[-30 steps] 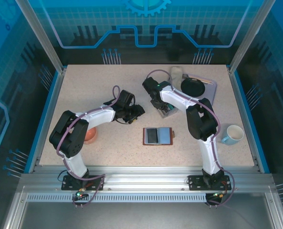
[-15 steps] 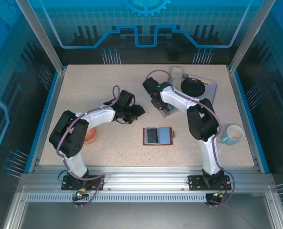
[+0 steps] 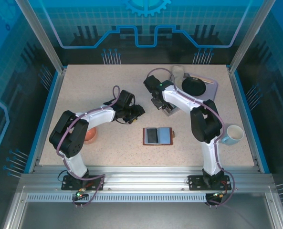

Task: Put the credit cards into the card holder
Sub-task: Pick up the credit card from the storage box.

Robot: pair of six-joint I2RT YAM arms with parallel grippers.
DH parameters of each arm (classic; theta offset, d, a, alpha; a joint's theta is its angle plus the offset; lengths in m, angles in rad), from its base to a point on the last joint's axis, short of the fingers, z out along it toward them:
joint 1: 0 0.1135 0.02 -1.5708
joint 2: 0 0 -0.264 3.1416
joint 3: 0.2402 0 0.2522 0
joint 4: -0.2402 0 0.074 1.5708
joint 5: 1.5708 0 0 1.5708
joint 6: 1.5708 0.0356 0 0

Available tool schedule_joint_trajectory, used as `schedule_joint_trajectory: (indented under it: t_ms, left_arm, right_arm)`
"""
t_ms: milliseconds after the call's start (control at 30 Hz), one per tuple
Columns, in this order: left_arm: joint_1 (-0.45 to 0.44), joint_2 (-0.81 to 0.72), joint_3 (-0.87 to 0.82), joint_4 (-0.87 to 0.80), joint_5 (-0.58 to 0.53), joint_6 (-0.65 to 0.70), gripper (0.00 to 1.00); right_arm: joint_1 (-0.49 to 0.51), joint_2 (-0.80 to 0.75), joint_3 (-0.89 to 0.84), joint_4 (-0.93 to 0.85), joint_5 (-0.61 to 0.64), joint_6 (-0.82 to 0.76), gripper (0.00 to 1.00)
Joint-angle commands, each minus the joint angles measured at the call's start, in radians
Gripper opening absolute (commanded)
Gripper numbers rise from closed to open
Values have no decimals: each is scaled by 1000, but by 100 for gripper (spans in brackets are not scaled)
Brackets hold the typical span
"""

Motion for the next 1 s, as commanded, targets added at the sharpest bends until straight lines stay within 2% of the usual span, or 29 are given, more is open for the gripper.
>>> schedule_joint_trajectory:
  t_ms: [0, 133, 233, 367, 500, 600, 800, 967]
  left_arm:
    - [7, -3, -5, 20, 27, -16, 53]
    - [8, -8, -6, 30, 36, -8, 53]
    - [9, -27, -9, 59, 63, -2, 54]
    - [21, -65, -36, 178, 153, -7, 56]
    - [36, -78, -61, 375, 297, -61, 62]
    - [36, -68, -53, 509, 386, -120, 67]
    - [35, -22, -17, 707, 511, -224, 68]
    - [32, -15, -3, 773, 566, -243, 63]
  right_arm:
    - [-15, -51, 6, -40, -21, 13, 4]
    - [-23, -92, 14, -57, -86, 30, 1]
    - [-52, -167, 9, -72, -241, 76, 0]
    - [-153, -340, -121, 31, -618, 185, 0]
    - [-301, -491, -343, 277, -1068, 376, 0]
    - [-358, -533, -443, 416, -1264, 492, 0]
    - [-375, -566, -525, 542, -1379, 597, 0]
    - [-384, -560, -549, 586, -1407, 640, 0]
